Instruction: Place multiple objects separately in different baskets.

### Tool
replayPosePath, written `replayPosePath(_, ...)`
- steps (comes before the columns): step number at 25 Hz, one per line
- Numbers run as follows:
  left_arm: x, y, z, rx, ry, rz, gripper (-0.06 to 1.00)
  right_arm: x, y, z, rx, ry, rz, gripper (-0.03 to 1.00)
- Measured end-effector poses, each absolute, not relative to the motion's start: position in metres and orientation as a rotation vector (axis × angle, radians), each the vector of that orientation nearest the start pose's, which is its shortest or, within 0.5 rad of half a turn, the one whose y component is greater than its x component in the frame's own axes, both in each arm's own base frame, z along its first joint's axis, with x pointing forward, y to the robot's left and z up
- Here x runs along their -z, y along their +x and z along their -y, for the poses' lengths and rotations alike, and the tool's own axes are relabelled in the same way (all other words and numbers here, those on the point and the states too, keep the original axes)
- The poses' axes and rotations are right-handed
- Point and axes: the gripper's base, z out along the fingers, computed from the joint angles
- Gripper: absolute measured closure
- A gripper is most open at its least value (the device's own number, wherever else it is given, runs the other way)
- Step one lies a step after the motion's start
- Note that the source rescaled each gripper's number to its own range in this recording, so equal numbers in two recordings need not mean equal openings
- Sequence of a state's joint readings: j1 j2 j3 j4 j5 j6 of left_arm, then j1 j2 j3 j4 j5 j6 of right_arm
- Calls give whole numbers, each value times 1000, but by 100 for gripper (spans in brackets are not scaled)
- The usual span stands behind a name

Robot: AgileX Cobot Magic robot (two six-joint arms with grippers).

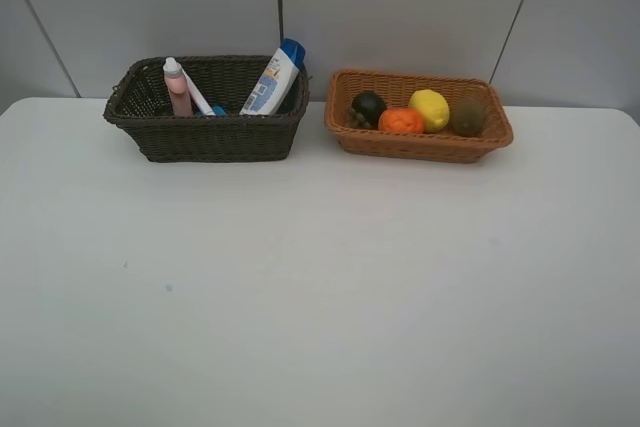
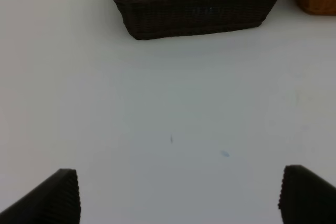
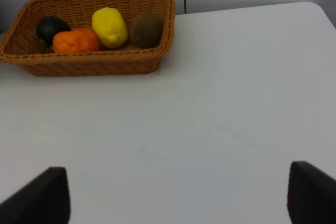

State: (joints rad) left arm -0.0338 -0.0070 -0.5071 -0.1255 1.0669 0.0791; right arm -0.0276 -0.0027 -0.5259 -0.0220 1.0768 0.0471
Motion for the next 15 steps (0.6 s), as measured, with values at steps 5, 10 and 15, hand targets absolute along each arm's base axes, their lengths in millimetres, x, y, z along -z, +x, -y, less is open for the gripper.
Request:
replayPosePath(5, -279, -8, 10, 121, 122, -2028, -5, -283, -9, 1, 12, 77, -2030, 2)
replayPosePath(10, -279, -8, 10, 121, 122, -2028, -5, -283, -9, 1, 11, 77, -2030, 2)
replayPosePath(15, -279, -8, 10, 121, 122, -2028, -5, -283, -9, 1, 11, 77, -2030, 2)
